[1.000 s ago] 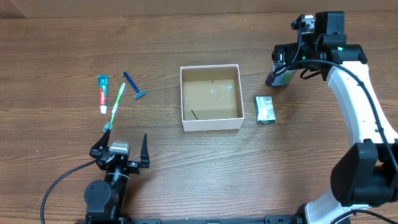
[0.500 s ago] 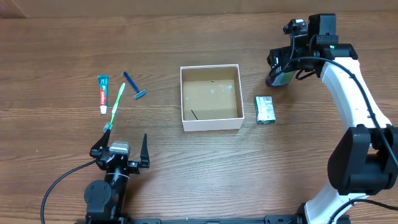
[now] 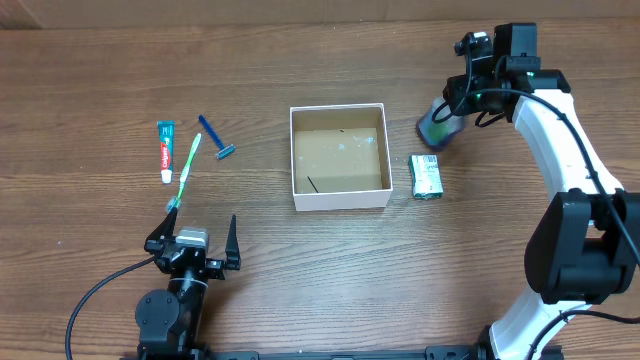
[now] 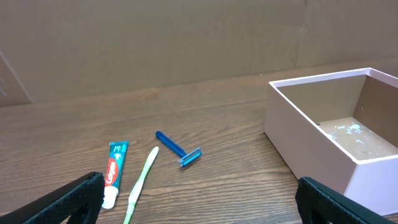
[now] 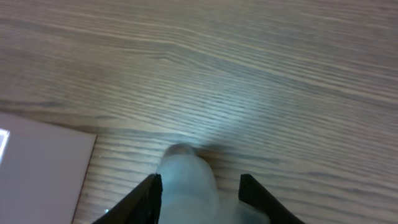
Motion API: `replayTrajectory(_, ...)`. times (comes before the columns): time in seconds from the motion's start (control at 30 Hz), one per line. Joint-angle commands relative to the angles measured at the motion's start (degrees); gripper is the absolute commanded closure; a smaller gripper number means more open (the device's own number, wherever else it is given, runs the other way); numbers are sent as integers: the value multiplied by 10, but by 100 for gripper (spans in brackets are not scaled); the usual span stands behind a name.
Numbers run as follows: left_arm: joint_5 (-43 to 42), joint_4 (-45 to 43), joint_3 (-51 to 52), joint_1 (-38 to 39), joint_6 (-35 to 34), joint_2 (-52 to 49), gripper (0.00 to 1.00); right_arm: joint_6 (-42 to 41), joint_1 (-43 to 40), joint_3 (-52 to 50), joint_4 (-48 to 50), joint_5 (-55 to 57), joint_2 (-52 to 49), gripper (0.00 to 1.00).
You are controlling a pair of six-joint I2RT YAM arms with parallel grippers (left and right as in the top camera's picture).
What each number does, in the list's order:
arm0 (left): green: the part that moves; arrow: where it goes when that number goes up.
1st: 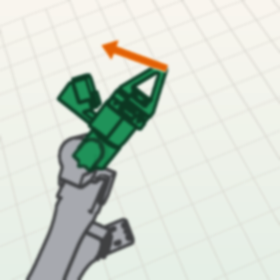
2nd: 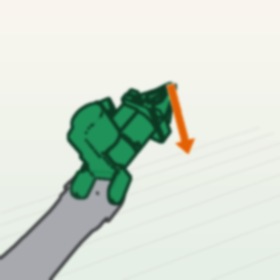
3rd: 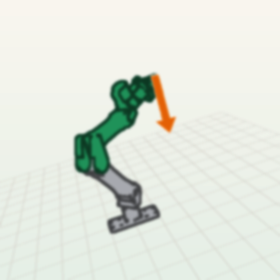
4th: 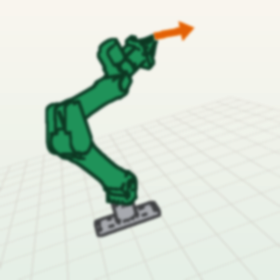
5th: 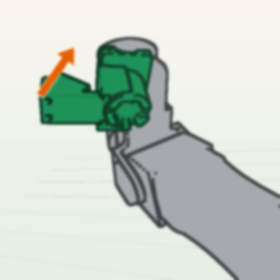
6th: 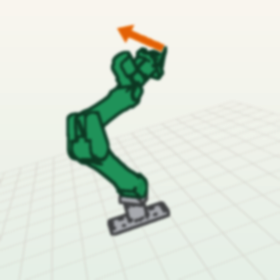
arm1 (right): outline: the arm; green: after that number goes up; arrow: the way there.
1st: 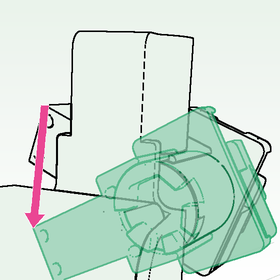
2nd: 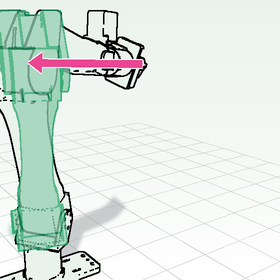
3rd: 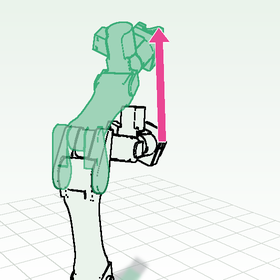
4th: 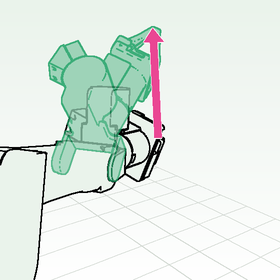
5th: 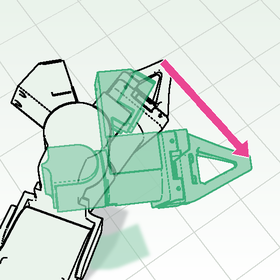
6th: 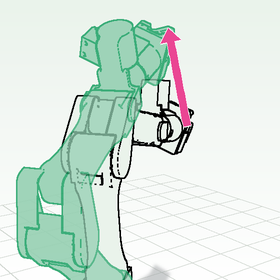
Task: Pack container
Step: 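Carry the soap bottle with the right gripper into the box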
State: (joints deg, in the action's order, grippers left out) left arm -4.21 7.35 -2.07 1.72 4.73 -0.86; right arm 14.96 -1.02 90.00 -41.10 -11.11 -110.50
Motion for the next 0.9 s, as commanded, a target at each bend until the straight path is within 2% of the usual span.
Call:
replayTrajectory(0.0, 3, -1, 3, -6, 9, 5, 0, -17, 3, 7, 5, -5, -7, 80)
replayTrajectory(0.27, 3, -1, 3, -6, 9, 5, 0, -45, 3, 14, 3, 12, -6, 87)
replayTrajectory(0.47, 3, -1, 3, -6, 9, 5, 0, -62, 3, 81, -50, 32, 6, 94)
replayTrajectory(0.63, 3, -1, 3, -6, 9, 5, 0, -141, 14, 194, -142, 47, 32, 94)
replayTrajectory(0.77, 3, -1, 3, -6, 9, 5, 0, -199, 54, 261, -211, 58, 43, 96)
replayTrajectory(0.87, 3, -1, 3, -6, 9, 5, 0, -287, 113, 284, -240, 111, 53, 96)
